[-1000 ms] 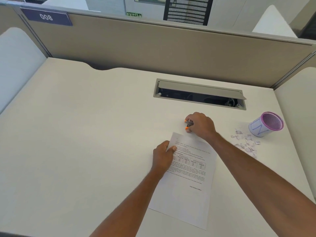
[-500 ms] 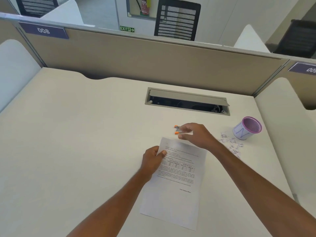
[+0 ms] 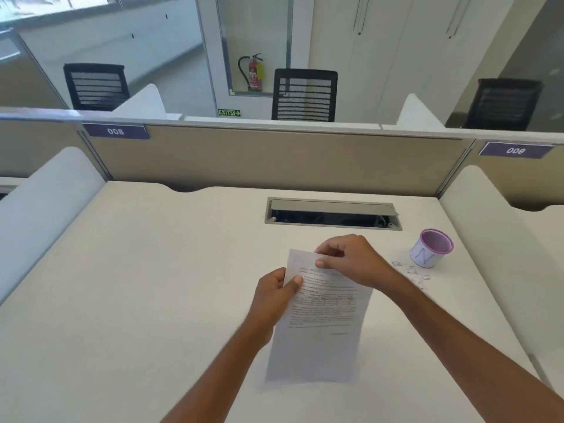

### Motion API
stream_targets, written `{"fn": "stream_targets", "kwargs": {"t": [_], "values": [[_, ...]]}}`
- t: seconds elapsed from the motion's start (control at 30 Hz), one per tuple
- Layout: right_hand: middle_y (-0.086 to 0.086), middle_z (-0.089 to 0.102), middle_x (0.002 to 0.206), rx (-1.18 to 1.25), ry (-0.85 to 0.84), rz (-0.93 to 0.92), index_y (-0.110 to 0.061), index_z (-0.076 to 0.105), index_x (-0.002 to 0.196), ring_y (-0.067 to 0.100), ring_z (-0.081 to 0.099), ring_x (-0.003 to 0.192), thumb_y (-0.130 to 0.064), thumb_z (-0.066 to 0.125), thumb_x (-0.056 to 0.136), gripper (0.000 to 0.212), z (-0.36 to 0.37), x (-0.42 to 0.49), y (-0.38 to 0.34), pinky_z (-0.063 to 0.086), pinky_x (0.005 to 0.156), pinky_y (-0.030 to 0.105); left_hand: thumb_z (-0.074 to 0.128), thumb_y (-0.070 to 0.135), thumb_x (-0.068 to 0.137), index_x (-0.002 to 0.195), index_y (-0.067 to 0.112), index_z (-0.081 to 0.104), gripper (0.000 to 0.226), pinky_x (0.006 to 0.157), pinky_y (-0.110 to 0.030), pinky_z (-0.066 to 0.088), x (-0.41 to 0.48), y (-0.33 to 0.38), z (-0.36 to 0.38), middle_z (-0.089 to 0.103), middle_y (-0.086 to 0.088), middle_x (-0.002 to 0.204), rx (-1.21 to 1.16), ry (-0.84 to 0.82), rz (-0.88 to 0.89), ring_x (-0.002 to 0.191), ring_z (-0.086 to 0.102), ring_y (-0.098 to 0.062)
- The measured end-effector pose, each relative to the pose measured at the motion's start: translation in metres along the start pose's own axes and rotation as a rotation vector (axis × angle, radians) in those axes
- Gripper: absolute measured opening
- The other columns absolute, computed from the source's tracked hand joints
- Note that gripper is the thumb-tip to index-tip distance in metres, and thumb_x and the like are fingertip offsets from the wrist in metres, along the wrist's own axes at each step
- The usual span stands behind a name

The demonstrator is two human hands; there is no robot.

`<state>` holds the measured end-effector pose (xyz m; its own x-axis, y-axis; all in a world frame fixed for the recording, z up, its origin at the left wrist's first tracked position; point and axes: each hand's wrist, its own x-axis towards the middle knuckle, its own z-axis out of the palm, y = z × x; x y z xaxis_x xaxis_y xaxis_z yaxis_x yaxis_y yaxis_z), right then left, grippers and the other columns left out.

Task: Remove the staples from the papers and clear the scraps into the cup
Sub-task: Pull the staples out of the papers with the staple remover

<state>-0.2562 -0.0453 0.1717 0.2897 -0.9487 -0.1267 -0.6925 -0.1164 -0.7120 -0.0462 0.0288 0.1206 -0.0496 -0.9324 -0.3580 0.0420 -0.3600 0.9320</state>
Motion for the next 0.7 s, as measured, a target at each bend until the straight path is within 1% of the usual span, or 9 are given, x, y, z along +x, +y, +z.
{"fn": "stream_targets", "kwargs": {"t": [0.1,0.2,0.27,0.33,0.43,0.5,0.57,0.63,0.7], "values": [[-0.016,0.081,0.091,0.034,0.042,-0.064,-0.029,0.085,0.097,0.006,0.075,0.083,-0.029,0.083,0.093,0.005,-0.015,-0.015,-0.029,0.057,0.072,0.021,0.068,0.037,0.109,0.116,0.014,0.078,0.026,0.094,-0.057,0.066,-0.019,0.032,-0.003,0.084,-0.009,0.109,-0.007,0.013,0.088,0.102,0.081,-0.039],[-0.013,0.082,0.091,0.089,0.07,-0.126,-0.028,0.085,0.098,0.013,0.077,0.084,-0.026,0.083,0.093,0.005,-0.025,-0.03,-0.055,0.059,0.074,0.027,0.067,0.043,0.108,0.106,0.023,0.079,0.023,0.089,-0.053,0.066,-0.037,0.064,-0.004,0.083,-0.002,0.101,0.061,0.079,0.2,0.096,0.08,-0.035],[-0.013,0.082,0.091,0.127,0.109,-0.169,-0.027,0.086,0.1,0.012,0.077,0.085,-0.024,0.084,0.092,0.008,-0.031,-0.038,-0.071,0.059,0.076,0.024,0.067,0.041,0.108,0.101,0.026,0.079,0.021,0.085,-0.05,0.065,-0.047,0.082,-0.004,0.083,-0.001,0.098,0.062,0.112,0.256,0.094,0.08,-0.034],[-0.013,0.082,0.092,0.14,0.143,-0.215,-0.025,0.086,0.102,0.009,0.077,0.084,-0.023,0.085,0.092,0.01,-0.039,-0.044,-0.085,0.057,0.074,0.019,0.068,0.038,0.108,0.097,0.024,0.079,0.021,0.081,-0.046,0.063,-0.055,0.096,-0.006,0.083,-0.004,0.096,0.033,0.124,0.295,0.095,0.078,-0.036],[-0.013,0.082,0.088,0.12,0.179,-0.25,-0.024,0.085,0.097,0.01,0.075,0.08,-0.026,0.087,0.091,0.007,-0.051,-0.05,-0.101,0.056,0.074,0.021,0.068,0.035,0.107,0.093,0.02,0.078,0.023,0.075,-0.04,0.059,-0.065,0.113,-0.009,0.082,-0.008,0.094,0.011,0.137,0.339,0.086,0.077,-0.033],[-0.013,0.08,0.084,0.102,0.182,-0.267,-0.025,0.083,0.09,0.005,0.07,0.073,-0.026,0.087,0.091,0.004,-0.06,-0.054,-0.109,0.053,0.071,0.019,0.068,0.034,0.108,0.091,0.016,0.076,0.026,0.072,-0.04,0.057,-0.071,0.122,-0.012,0.079,-0.016,0.095,0.001,0.143,0.37,0.08,0.073,-0.026],[-0.012,0.079,0.08,0.112,0.175,-0.294,-0.025,0.082,0.086,0.003,0.066,0.069,-0.025,0.087,0.091,0.007,-0.066,-0.059,-0.116,0.052,0.068,0.02,0.066,0.036,0.109,0.093,0.013,0.075,0.029,0.072,-0.046,0.057,-0.074,0.128,-0.017,0.078,-0.02,0.098,0.005,0.132,0.391,0.082,0.072,-0.03],[-0.011,0.078,0.079,0.093,0.211,-0.326,-0.025,0.081,0.085,0.004,0.064,0.069,-0.025,0.087,0.091,0.008,-0.069,-0.062,-0.12,0.052,0.066,0.026,0.067,0.039,0.108,0.096,0.019,0.075,0.024,0.077,-0.053,0.062,-0.073,0.13,-0.019,0.079,-0.012,0.098,0.034,0.171,0.424,0.091,0.076,-0.033],[-0.013,0.077,0.079,0.029,0.297,-0.352,-0.027,0.082,0.086,0.004,0.065,0.069,-0.027,0.088,0.09,0.007,-0.067,-0.064,-0.124,0.053,0.067,0.032,0.073,0.04,0.103,0.1,0.029,0.073,0.011,0.081,-0.048,0.064,-0.072,0.131,-0.02,0.078,0.003,0.098,0.093,0.354,0.483,0.095,0.075,-0.021]]}}
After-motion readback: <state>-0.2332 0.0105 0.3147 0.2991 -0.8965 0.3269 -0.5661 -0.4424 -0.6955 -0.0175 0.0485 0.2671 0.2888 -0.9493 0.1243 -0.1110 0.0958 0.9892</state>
